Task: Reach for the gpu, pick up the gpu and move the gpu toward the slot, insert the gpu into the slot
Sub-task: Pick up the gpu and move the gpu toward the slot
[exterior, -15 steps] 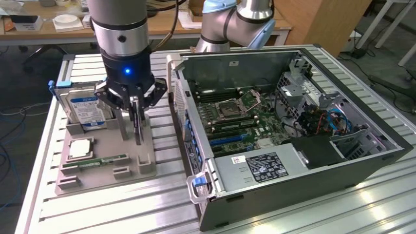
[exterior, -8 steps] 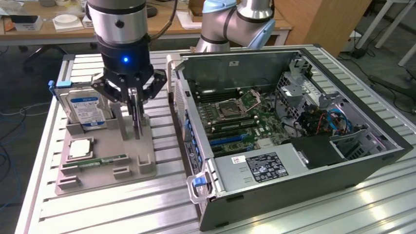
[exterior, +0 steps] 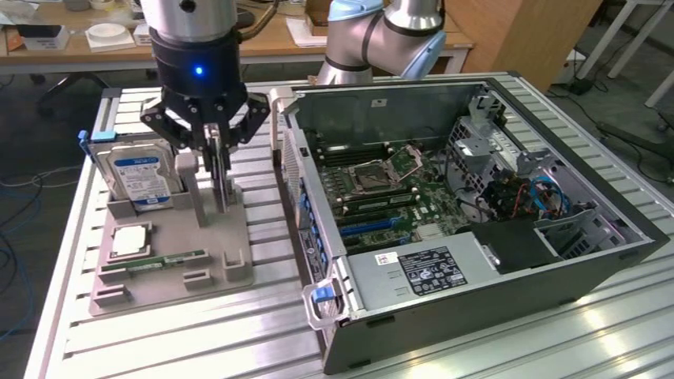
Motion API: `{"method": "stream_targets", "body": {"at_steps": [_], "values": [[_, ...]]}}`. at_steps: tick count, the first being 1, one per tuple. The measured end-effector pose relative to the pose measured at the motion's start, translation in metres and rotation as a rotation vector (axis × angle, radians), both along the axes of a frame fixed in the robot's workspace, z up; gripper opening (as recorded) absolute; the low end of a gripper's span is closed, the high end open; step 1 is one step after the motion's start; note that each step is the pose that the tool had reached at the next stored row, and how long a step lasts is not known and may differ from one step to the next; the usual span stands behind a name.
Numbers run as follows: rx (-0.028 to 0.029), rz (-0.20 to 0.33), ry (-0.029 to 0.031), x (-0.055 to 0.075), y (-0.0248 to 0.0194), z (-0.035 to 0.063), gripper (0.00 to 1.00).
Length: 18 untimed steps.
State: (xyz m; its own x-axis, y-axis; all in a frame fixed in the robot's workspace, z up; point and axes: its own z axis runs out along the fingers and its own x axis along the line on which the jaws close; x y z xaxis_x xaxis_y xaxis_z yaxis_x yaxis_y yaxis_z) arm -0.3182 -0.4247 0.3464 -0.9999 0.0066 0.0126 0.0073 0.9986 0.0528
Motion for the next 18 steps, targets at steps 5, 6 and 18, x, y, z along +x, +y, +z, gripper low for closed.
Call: {"method": "stream_targets", "body": {"at_steps": [5,6,18], "values": [[0.0,0.0,0.0001,0.0,0.0,0.0164,0.27],[0.0,0.0,0.0001,0.0,0.0,0.019,0.27],[-0.0001,0.0,0.0001,0.0,0.0,0.0205,0.27]]}}
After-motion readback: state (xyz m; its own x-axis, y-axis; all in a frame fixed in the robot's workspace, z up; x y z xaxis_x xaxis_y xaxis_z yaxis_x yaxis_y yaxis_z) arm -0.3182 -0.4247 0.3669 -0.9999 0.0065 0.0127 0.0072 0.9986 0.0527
